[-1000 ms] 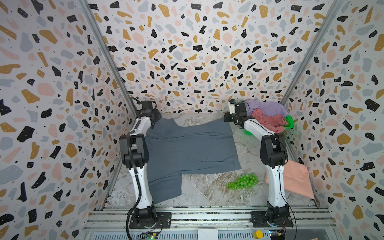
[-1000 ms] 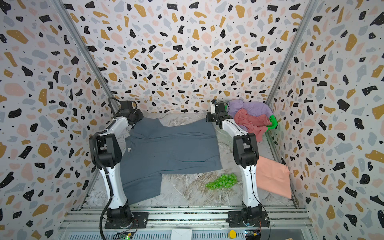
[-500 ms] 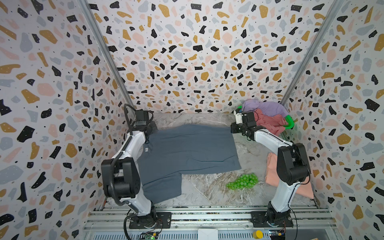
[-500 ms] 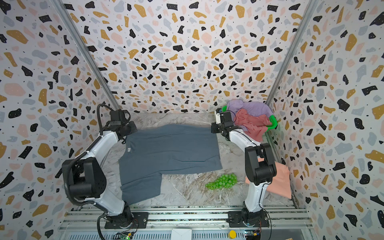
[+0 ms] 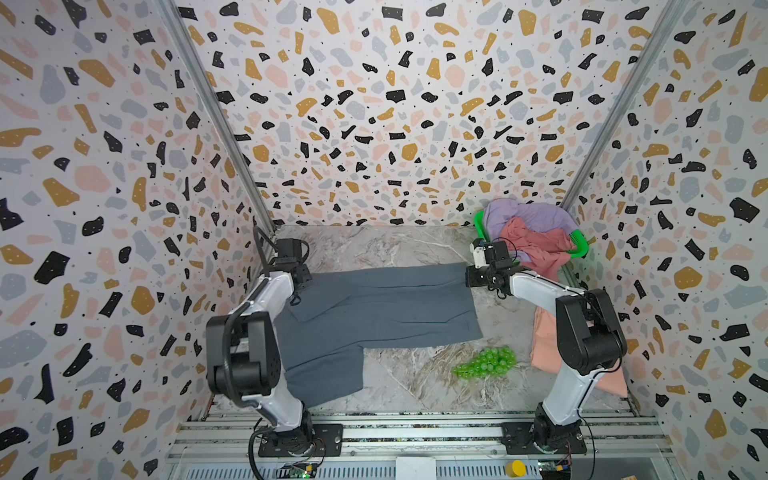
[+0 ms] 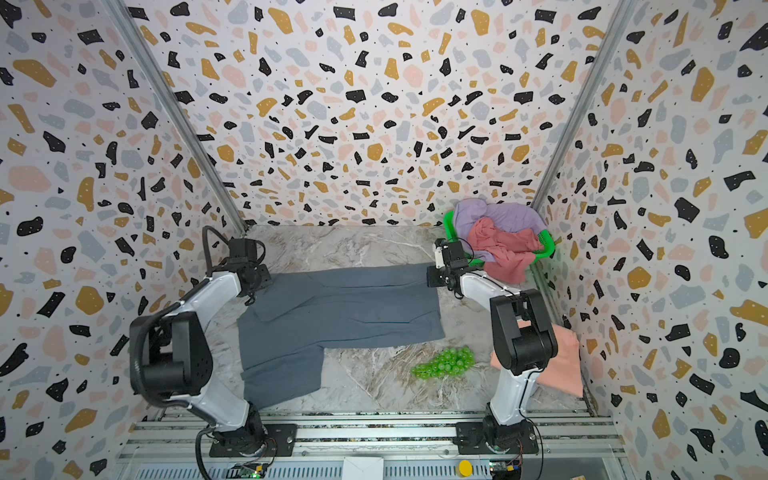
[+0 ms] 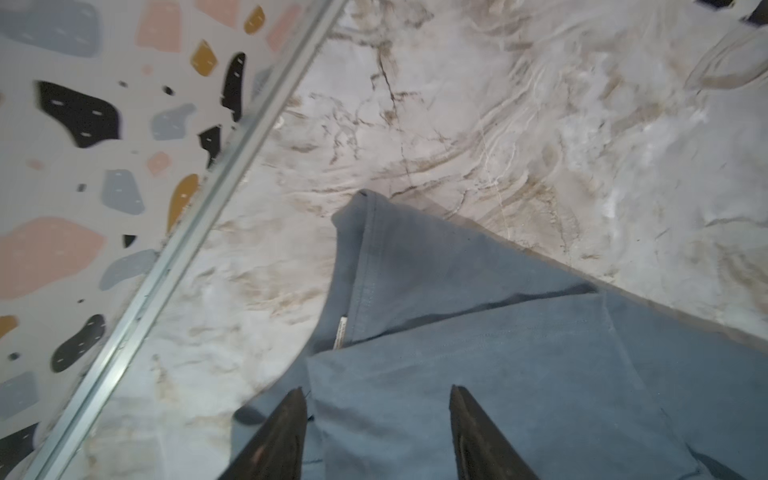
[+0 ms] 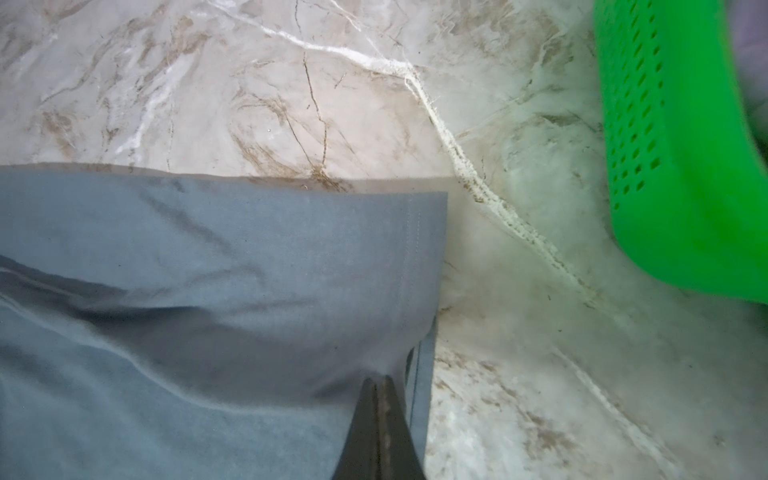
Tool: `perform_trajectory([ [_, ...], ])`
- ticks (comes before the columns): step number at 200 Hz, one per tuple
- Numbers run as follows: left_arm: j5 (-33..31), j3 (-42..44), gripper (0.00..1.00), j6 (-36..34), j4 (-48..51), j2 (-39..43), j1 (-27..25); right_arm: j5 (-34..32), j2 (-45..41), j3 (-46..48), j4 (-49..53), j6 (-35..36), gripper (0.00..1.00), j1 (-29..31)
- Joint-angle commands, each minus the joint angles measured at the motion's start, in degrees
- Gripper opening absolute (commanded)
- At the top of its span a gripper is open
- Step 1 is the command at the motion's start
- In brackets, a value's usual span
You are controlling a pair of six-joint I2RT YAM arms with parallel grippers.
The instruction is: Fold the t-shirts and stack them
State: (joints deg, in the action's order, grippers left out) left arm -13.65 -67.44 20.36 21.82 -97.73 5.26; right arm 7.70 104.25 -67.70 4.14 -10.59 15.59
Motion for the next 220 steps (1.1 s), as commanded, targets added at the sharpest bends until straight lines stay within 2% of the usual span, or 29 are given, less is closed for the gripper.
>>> perform_trajectory([
  [1,0.4,-1.5,0.56,1.0,4.1,-4.1,0.5,-0.2,-0.5,-1.1,-0.4,0.1,0.00,-0.1],
  [15,0.5,-0.9,0.55,2.1,3.1,-5.1,1.6,-0.1,-0.3,-1.4,-0.8,-0.5,0.00,0.0],
  [74,13.3,3.1,0.46,5.1,-3.3,-6.6,9.2,-1.8,0.2,-1.9,-1.1,-1.4,0.00,1.9],
  [121,20.2,6.3,0.41,7.1,-6.7,-8.9,14.3,-3.1,0.3,-1.9,-1.2,-2.3,0.00,2.9],
  [149,20.9,4.8,0.35,6.7,-6.5,-9.9,14.7,-3.3,0.7,-2.3,-0.7,-2.6,0.00,3.3],
  [177,20.9,3.8,0.26,6.4,-5.0,-9.9,14.7,-4.2,0.8,-2.5,-0.5,-2.7,0.00,3.8],
  [220,18.1,4.3,0.31,6.2,-1.0,-7.1,14.6,-4.5,0.8,-2.3,-0.3,-3.1,0.00,4.1],
])
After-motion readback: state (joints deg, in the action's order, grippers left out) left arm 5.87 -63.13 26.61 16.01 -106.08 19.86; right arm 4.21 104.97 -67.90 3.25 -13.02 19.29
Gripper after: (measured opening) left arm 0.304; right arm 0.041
